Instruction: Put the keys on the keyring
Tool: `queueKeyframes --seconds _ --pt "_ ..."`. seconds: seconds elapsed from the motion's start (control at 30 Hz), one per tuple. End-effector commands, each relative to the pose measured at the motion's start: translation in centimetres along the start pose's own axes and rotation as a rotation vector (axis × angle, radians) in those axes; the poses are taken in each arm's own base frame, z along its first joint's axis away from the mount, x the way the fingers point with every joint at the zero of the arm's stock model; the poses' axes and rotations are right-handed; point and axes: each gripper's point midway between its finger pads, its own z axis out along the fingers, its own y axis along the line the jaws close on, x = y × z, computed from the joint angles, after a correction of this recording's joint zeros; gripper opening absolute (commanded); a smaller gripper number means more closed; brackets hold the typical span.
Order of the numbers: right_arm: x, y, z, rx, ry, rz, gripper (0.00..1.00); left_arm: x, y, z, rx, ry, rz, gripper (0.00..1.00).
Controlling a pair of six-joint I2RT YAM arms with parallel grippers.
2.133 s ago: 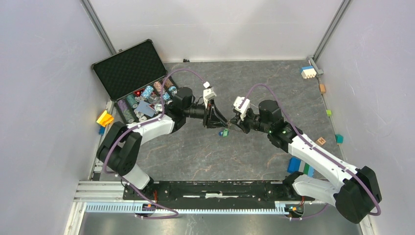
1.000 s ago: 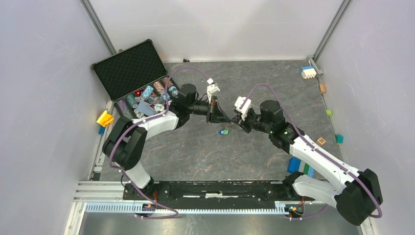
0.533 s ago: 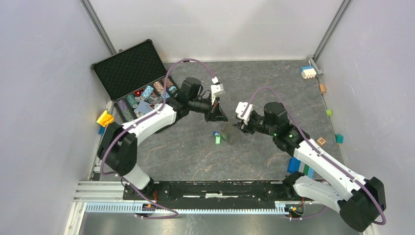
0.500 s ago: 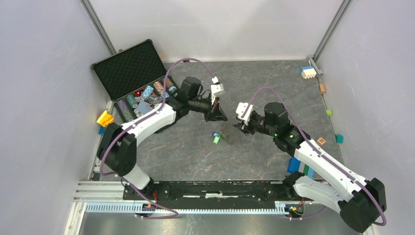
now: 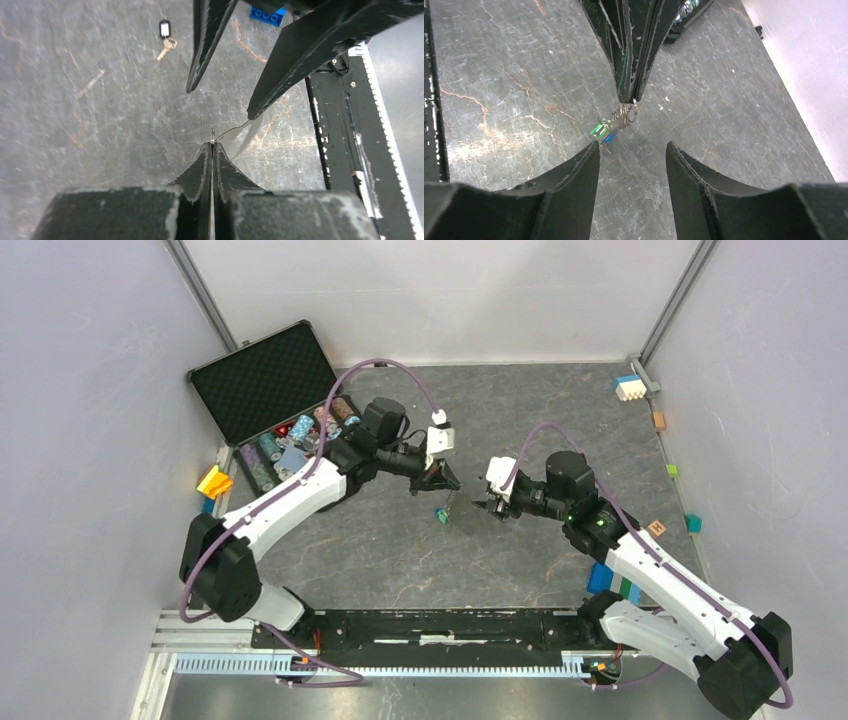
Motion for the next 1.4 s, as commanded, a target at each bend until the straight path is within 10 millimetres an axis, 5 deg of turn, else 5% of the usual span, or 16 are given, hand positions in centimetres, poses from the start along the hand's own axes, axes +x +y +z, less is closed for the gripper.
queueKeyframes --seconds 0.0,0.33,0.67,1.1,1.37 --pt "-2.1 0.9 0.3 -0.079 -0.101 -0.039 0.56 -2.2 -1.8 -1.1 0.045 -0.062 0.29 0.02" --pt "-3.1 4.0 0.6 -0.261 -0.185 -0.031 0.49 0.9 -4.1 -1.0 0.087 -0.132 0.53 0.02" --pt "-1.4 6.1 1.5 -0.381 -0.165 0.037 0.45 1.6 -5.0 -0.8 0.07 -0.217 0.638 0.02" --pt "0.6 6.7 1.6 -0.373 -0.128 0.026 0.42 1.3 -4.7 -0.3 0.026 -0.296 0.549 0.02" --pt "0.1 5.6 1.8 -0.327 -0.127 0.02 0.35 1.2 -4.6 -0.2 0.006 -0.32 0.469 0.02"
